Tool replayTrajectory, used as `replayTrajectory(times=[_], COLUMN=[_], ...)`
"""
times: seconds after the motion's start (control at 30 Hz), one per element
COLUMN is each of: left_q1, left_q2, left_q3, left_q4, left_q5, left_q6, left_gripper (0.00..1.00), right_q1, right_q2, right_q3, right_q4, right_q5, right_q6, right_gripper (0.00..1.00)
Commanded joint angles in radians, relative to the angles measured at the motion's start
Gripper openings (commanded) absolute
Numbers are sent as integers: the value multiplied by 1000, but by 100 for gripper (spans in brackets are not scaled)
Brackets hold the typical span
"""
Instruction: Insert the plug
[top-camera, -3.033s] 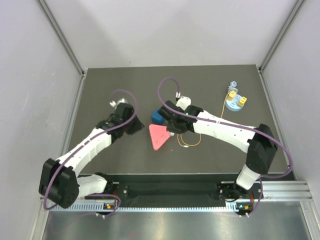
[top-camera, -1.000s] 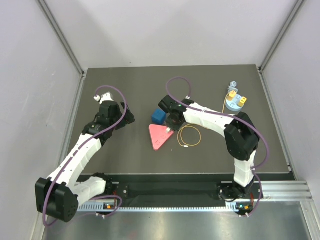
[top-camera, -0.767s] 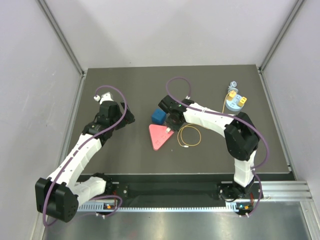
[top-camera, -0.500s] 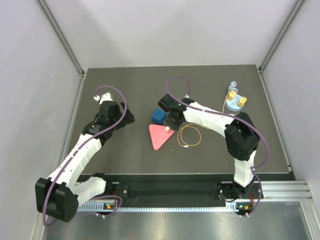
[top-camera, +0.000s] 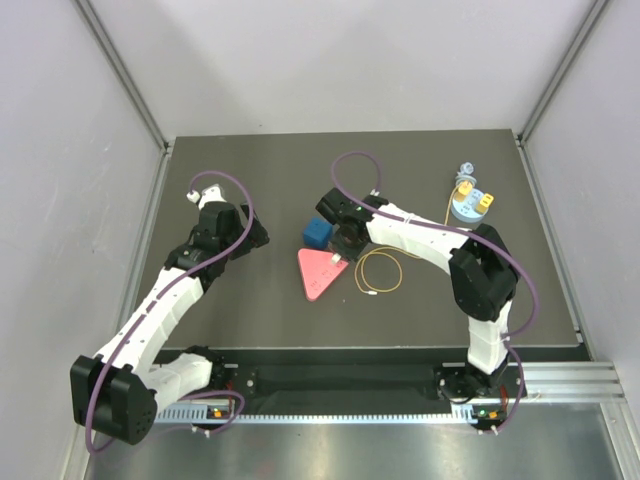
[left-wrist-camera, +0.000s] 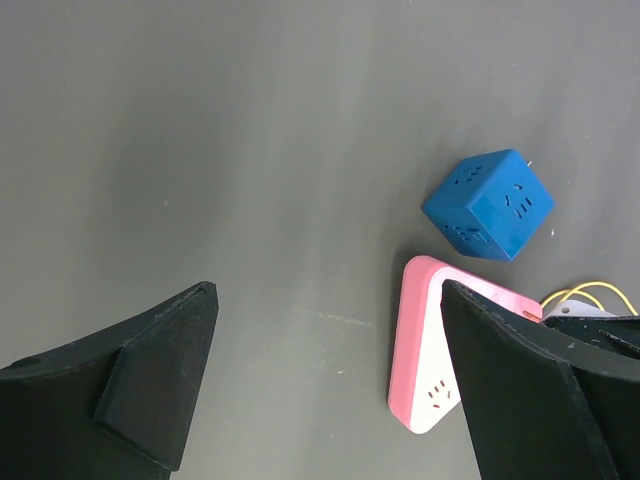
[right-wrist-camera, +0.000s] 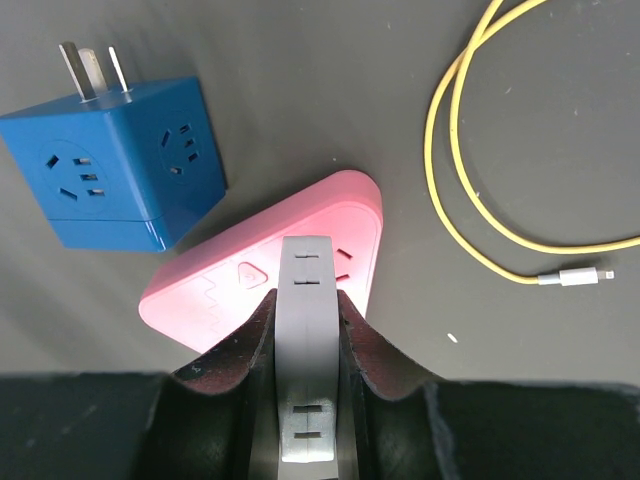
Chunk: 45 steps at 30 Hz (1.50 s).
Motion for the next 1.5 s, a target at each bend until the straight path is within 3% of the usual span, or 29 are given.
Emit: replayTrajectory(times=[0.0, 0.5, 1.47], left_q1=[-4, -4, -4], left_q2=[-23, -23, -29], left_q3=[11, 8, -7], left_q4=[0, 0, 8], left_q5=[-10, -19, -27], left_q6=[-10, -19, -37], left_gripper=[97, 97, 96], right_q1=[0, -5, -19], right_q2=[-5, 0, 101], right_q3=[6, -45, 135], right_q4=[17, 55, -44], right_q5=[-6, 5, 2], right_q6=[-12, -41, -145], right_gripper=[0, 0, 0])
